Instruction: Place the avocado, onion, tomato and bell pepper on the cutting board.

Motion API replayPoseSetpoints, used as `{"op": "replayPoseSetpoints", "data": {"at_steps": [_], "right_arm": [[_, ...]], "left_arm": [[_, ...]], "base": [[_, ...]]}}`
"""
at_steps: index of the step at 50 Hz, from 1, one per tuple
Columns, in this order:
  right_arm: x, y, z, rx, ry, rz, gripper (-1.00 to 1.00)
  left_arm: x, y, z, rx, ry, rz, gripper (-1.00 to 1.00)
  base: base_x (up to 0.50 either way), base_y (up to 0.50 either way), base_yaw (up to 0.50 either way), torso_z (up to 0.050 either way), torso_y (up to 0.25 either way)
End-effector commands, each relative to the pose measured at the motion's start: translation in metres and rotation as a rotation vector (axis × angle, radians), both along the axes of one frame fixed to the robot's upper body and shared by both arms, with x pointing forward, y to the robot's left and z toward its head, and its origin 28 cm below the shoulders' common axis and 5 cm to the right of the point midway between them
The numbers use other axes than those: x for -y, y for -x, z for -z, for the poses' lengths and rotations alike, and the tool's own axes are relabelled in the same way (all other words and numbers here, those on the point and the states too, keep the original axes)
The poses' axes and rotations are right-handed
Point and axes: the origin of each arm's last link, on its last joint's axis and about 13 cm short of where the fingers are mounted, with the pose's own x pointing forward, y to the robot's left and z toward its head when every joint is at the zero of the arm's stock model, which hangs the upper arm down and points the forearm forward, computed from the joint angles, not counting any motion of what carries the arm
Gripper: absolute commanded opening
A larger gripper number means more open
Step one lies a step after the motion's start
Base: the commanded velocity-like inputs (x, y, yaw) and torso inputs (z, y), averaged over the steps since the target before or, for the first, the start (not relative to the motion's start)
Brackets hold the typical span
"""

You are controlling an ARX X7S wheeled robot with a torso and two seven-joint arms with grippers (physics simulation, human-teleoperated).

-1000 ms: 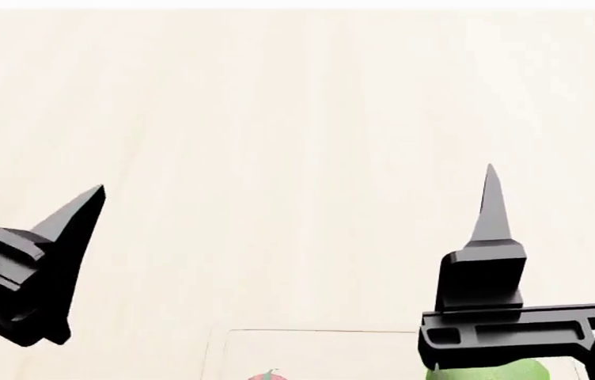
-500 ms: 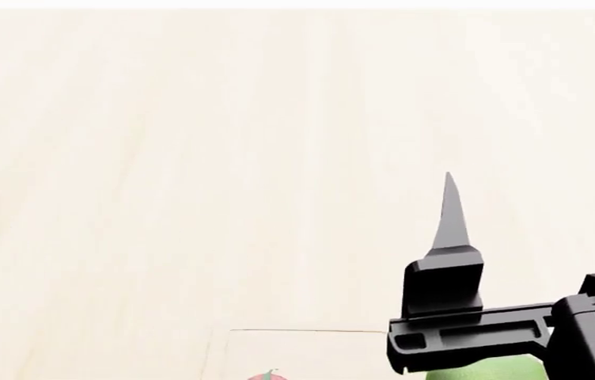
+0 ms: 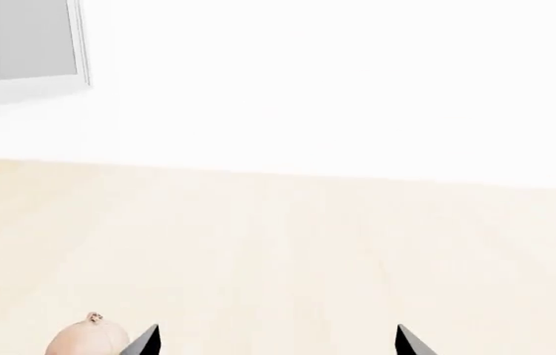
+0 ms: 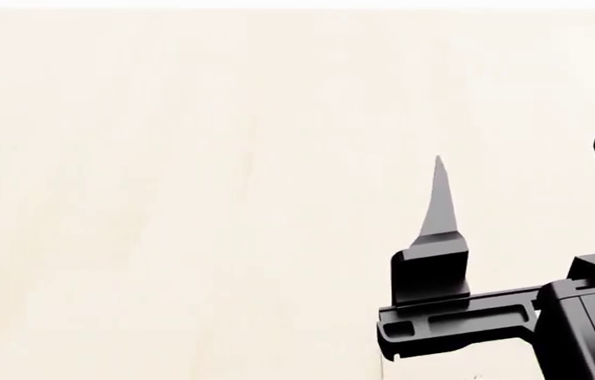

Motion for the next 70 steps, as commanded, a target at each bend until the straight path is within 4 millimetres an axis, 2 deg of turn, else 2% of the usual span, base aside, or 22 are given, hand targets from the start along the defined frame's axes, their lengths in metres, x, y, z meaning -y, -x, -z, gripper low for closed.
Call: {"op": "replayPoseSetpoints", "data": {"at_steps": [1,37,48,55,70], "right_arm": [[-0.001,-0.007,-0.007,0.067,0.003,-0.009,1.0],[0.0,0.001,-0.007,0.054,0.009,-0.008,1.0],[-0.001,0.001,-0.007,0.048,-0.009,-0.01,1.0],[-0.004,0.021,-0.01,-0.194,-0.023,-0.103,1.0],[-0.006,0.055,0.004,-0.361,0.022,-0.069,1.0]], "left_arm": [[0.001,-0.009,-0.008,0.066,0.021,0.037,1.0],[0.002,-0.007,-0.005,0.059,0.04,0.044,1.0],[0.002,-0.007,-0.004,0.057,0.044,0.044,1.0],[0.003,-0.01,-0.005,0.06,0.044,0.054,1.0],[0.004,-0.024,-0.001,0.067,0.047,0.09,1.0]], "base": [[0.0,0.5,0.0,0.0,0.0],[0.0,0.5,0.0,0.0,0.0],[0.0,0.0,0.0,0.0,0.0],[0.0,0.0,0.0,0.0,0.0],[0.0,0.0,0.0,0.0,0.0]]}}
